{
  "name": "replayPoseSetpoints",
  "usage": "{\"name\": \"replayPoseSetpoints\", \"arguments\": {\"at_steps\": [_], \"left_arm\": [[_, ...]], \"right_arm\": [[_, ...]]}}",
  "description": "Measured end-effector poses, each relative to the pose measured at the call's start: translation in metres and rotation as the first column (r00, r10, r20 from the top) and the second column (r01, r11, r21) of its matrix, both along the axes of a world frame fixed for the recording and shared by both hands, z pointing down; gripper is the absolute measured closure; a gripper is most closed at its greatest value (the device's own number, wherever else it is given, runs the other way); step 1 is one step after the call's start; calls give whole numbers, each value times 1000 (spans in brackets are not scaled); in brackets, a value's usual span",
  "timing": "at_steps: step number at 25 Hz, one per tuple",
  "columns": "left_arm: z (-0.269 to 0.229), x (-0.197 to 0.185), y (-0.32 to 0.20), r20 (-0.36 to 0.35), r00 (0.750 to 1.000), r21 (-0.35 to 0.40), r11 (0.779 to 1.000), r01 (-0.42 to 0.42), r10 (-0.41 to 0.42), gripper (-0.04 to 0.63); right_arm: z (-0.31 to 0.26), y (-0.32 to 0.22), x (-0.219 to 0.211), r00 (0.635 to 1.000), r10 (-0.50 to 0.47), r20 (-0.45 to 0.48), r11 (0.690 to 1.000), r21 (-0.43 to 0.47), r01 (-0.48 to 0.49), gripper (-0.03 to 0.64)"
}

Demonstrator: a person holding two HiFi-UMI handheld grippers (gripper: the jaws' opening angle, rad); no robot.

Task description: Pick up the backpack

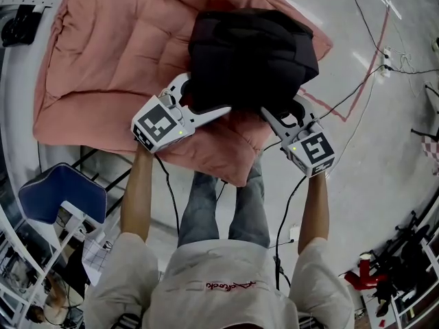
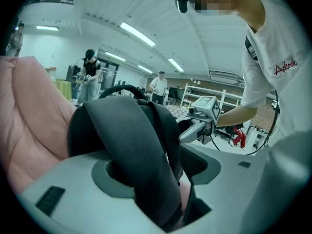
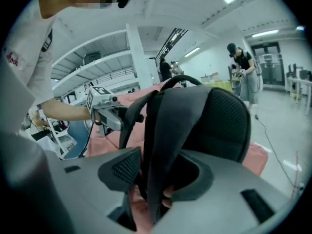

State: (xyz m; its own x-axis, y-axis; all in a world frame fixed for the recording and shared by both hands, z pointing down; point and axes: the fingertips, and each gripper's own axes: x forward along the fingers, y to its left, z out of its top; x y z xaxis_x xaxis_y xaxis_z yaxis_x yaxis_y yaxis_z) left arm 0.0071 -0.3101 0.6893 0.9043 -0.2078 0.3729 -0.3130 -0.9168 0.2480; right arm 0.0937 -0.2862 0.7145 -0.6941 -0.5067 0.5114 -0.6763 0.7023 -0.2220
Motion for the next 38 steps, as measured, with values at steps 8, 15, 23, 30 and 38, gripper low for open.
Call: {"name": "replayPoseSetpoints", "arguments": {"at_steps": [8,15,23,30,38], "left_arm": [[-9,27,-10,-76,996,-9,999,-46,45,347],[-30,46,-35,-154,988,33,999,-25,30,430],[-54,45,-63,-185,982,78,996,40,-25,468],[-59,35,-67,-178,981,130,987,96,-72,508],[-79,32,-74,-161,974,202,961,189,-158,531]], "right_arm": [[-23,-21,-36,980,-115,163,993,-16,119,416],[-36,-43,-35,970,-147,193,989,8,148,488],[-54,-68,-41,962,-126,244,992,48,118,505],[-66,-89,-42,980,-14,199,988,155,-18,557],[-93,-101,-39,971,110,215,962,223,-158,565]]}}
